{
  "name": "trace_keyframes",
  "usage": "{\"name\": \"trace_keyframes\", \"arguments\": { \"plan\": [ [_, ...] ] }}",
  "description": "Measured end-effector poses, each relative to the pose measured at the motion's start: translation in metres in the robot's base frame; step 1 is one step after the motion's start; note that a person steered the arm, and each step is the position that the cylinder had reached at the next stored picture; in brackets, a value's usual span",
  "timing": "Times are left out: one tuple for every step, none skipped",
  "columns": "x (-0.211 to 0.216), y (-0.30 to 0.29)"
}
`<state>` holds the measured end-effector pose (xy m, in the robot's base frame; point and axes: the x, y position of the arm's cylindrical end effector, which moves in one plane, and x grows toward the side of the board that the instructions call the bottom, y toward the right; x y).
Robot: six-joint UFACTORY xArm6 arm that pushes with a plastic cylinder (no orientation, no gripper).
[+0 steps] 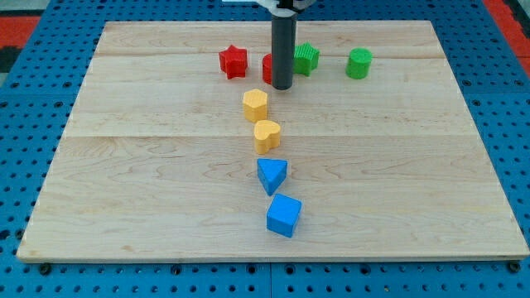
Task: Slide the green star down a bit
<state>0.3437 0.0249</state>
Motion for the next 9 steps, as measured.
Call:
{"name": "trace_keyframes", "arguments": {
  "plan": [
    [-0.019,0.001],
    [-0.035,0.014],
    [0.001,0.062],
    [-0.004,0.166],
    [-0.065,0.225],
    [-0.109,0.168],
    [-0.109,0.064],
    [-0.109,0.017],
    [-0.098,0.042]
  ]
}}
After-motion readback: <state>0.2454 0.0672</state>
